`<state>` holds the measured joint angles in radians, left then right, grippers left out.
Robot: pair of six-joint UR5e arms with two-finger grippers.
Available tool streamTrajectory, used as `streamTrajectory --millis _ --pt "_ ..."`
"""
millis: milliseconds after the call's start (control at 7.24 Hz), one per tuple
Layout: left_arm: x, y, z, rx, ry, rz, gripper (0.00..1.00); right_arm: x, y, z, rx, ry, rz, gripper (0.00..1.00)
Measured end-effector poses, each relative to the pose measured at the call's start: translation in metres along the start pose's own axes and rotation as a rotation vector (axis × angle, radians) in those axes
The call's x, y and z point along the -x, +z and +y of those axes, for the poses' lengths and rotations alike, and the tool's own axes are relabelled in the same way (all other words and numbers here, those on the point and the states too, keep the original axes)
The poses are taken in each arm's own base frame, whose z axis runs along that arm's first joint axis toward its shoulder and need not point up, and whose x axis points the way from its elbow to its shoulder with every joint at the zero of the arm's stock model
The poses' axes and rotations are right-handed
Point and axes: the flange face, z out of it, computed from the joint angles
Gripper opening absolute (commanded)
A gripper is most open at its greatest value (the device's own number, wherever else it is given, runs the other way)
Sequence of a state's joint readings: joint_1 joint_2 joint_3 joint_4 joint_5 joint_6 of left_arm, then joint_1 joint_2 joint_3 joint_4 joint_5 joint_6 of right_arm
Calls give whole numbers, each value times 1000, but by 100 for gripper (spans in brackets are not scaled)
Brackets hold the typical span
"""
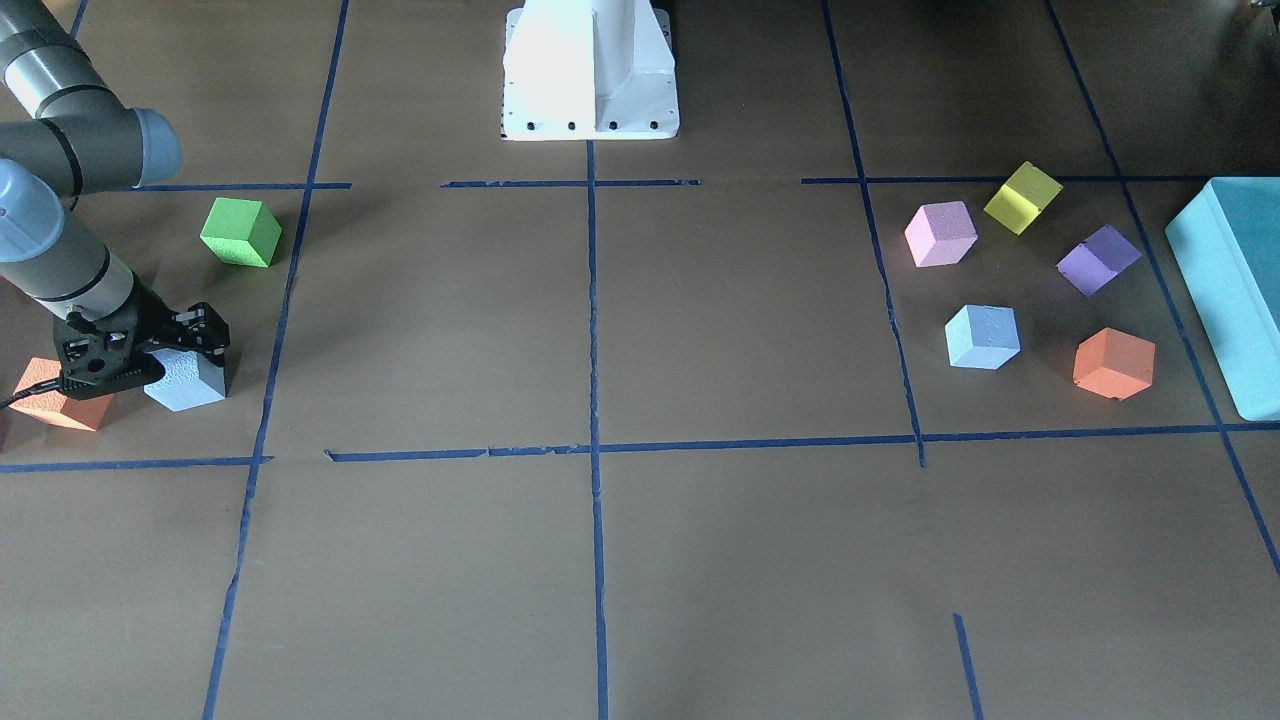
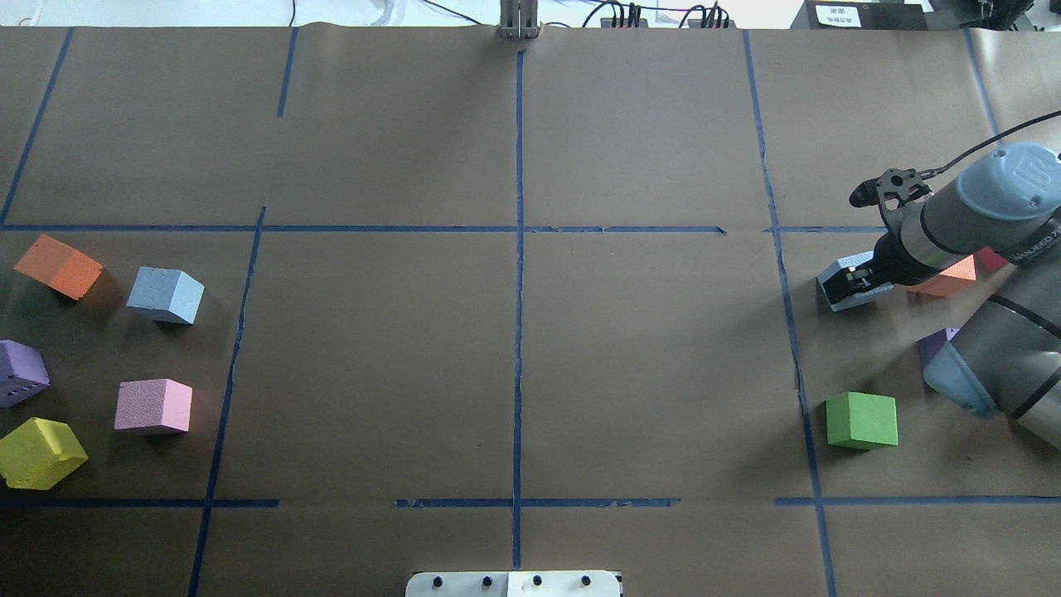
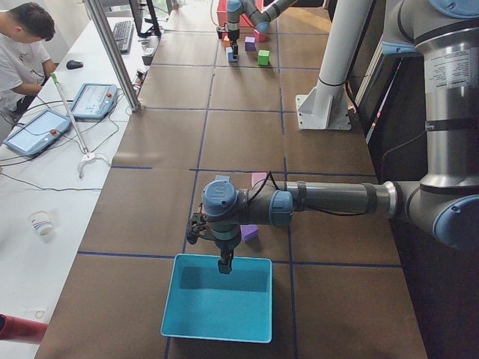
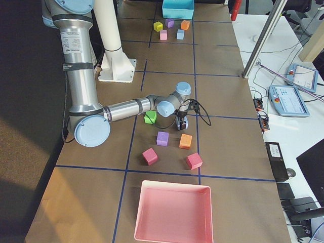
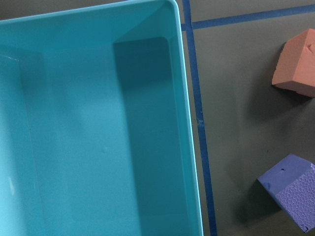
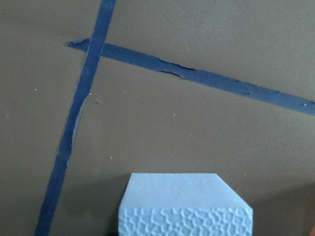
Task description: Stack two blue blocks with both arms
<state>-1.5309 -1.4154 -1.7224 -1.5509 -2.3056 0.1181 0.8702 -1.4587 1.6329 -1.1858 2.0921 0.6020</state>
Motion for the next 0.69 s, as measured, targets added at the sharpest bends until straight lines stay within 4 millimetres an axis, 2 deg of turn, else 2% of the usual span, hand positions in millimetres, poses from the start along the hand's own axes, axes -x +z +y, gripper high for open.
streamTrajectory --millis 138,276,415,553,691 --pt "1 1 1 2 -1 0 100 3 -1 0 -3 -4 -3 1" --pt "1 2 1 3 -3 0 100 16 -9 -8 -15 5 -14 2" --pt "2 2 2 4 -4 0 100 51 -23 -31 -24 41 -30 2" --pt "2 2 2 4 -4 1 100 111 -39 -61 -19 97 -39 2" --pt "2 2 1 4 -3 0 100 186 -53 -87 -15 159 -37 2"
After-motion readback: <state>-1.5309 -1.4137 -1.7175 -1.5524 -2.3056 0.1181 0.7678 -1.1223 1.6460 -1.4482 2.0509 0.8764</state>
